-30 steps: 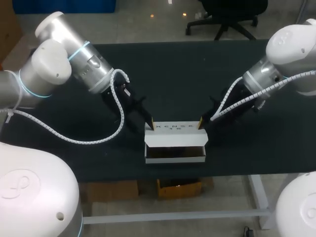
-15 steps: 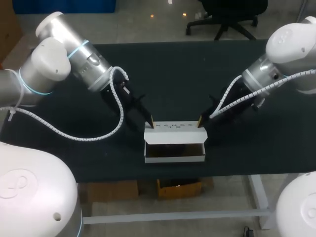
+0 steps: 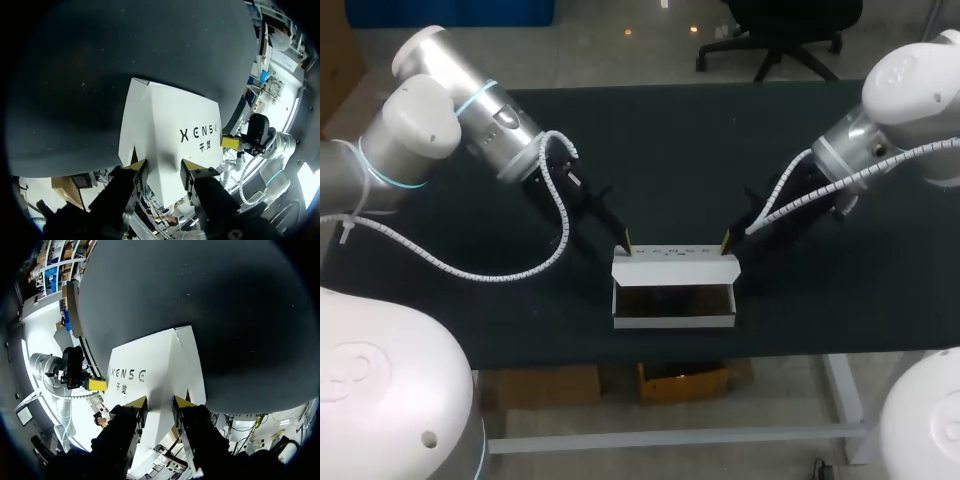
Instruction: Assemble the packaging by folding the flat box into shape, placing the metal phone stand inside, and closing the box properly
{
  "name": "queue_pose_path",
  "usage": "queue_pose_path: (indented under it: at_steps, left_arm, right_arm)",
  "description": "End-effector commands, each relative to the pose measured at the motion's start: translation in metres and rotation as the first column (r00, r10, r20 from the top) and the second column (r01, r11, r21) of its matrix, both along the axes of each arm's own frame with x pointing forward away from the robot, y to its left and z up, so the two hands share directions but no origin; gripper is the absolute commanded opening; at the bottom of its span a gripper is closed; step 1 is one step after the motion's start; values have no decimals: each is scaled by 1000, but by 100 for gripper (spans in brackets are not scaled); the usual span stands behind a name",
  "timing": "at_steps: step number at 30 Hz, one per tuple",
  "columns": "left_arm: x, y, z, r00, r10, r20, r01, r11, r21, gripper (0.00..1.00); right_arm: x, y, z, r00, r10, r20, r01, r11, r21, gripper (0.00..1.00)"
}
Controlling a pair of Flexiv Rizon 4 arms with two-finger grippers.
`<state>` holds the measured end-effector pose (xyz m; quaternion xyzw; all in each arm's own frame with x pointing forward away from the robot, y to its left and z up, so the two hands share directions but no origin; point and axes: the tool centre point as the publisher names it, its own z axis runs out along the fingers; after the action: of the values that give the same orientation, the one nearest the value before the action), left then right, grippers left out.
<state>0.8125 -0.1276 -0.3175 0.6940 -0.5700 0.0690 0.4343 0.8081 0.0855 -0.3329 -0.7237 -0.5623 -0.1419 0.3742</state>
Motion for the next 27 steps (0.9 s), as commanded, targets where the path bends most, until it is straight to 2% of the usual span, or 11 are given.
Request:
queue_pose_path:
  at_steps: [1, 15, 27]
  left_arm:
    - [4, -1, -1, 1000, -4, -9, 4, 1000, -6, 43]
    - [11, 0, 2, 999, 0, -50, -1, 1000, -22, 42]
    - [13, 1, 5, 998, 2, -62, -4, 1000, -25, 42]
  right_arm:
    - [4, 1, 1, 1000, 7, -10, -7, 1000, 7, 30]
    - [10, 3, 3, 1000, 10, -29, -9, 1000, 18, 31]
    - [18, 5, 5, 999, 11, -35, -10, 1000, 24, 31]
